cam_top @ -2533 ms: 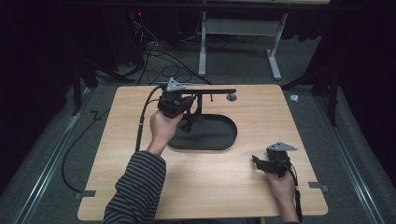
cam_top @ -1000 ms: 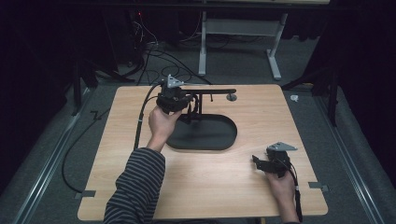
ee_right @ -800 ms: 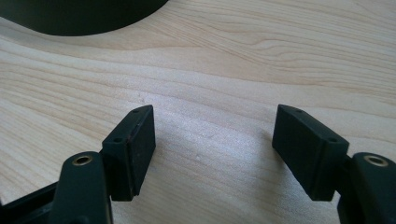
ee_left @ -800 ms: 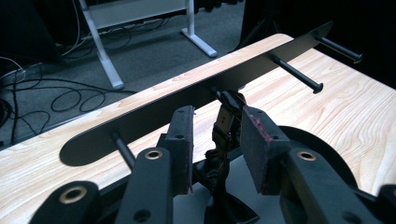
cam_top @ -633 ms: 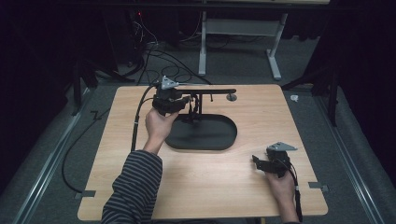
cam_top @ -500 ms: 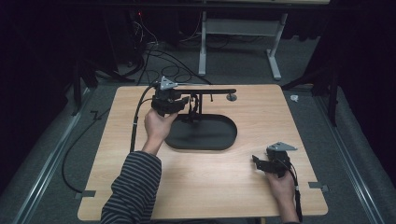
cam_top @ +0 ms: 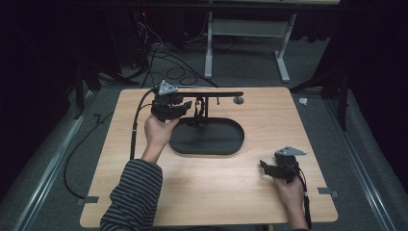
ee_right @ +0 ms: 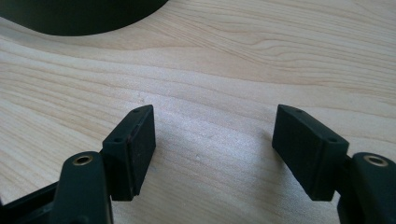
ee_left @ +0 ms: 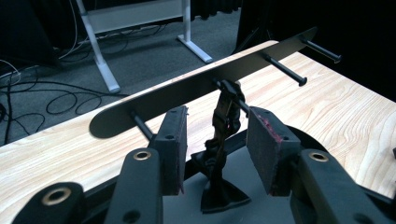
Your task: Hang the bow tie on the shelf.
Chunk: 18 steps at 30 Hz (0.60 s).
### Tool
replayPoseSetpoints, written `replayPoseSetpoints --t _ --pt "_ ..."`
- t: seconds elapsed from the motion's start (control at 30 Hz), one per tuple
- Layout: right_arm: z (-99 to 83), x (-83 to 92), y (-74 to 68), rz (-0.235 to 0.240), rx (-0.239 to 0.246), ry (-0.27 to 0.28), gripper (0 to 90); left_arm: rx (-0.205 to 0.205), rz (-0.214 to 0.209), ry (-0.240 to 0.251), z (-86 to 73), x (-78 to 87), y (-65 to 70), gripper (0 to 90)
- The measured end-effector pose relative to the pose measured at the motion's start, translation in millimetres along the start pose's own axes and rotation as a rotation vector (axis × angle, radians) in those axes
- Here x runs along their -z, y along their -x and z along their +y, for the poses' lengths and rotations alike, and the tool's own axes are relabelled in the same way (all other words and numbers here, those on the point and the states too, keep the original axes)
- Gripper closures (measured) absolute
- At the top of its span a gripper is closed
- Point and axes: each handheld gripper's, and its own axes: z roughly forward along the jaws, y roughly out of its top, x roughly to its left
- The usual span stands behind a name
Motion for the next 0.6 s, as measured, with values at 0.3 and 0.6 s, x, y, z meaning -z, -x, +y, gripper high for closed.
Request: replayPoseSetpoints --t 0.3,0.6 --pt "0.0 0.0 -0.1 0.0 0.0 0.0 31.3 0.008 -0.002 0.009 -7.2 12.0 -1.0 57.4" --pt "0.0 0.0 0.0 0.0 0.0 0.0 31.3 0.015 -0.002 0.017 -12.0 20.5 -2.9 56.2"
